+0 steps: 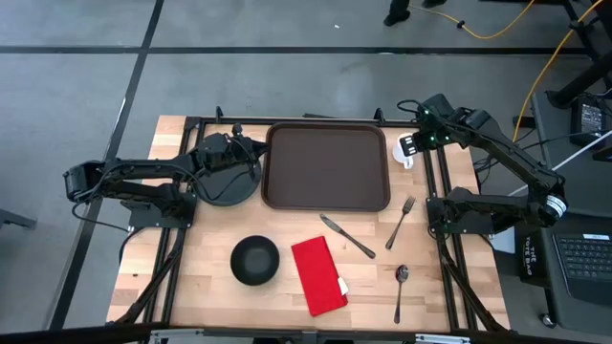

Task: Set up tray
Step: Put the white mug on the top left corner of the brown serving tray

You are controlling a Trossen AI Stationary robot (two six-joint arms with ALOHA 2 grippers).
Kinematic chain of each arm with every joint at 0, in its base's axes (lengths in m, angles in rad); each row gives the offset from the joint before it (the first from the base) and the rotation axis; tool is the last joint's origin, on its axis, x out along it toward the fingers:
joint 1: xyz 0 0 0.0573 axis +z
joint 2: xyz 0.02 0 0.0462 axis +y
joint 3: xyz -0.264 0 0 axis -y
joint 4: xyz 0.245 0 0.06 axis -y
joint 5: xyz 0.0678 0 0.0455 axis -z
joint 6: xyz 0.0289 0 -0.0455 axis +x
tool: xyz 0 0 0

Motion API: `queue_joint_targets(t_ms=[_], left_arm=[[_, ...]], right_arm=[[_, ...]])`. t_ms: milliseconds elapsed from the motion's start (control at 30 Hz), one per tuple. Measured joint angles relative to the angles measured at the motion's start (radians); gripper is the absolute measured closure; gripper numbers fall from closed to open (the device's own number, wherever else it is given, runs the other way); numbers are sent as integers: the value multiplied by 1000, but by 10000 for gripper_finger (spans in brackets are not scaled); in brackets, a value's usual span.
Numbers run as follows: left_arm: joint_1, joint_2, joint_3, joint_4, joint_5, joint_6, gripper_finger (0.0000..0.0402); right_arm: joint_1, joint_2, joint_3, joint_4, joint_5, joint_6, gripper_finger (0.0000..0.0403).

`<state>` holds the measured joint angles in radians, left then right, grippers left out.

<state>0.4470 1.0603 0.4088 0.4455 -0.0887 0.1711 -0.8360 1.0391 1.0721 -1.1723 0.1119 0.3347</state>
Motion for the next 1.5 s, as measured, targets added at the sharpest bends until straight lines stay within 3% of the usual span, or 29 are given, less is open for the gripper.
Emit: queue_joint_targets(t_ms=[167,367,667,1100,1500], left_arm=[[0,0,0,0,0,0,398],[0,0,0,-18,1,0,398],[0,0,0,-39,2,0,398],[0,0,-1,-107,3,-27,398],[0,0,-1,-107,4,-31,398]], right_arm=[[0,23,0,2,15,-4,279],[0,52,0,44,142,-76,265],[0,100,-3,1,97,28,264],[0,111,-213,87,71,86,264],[0,111,-282,173,78,83,264]])
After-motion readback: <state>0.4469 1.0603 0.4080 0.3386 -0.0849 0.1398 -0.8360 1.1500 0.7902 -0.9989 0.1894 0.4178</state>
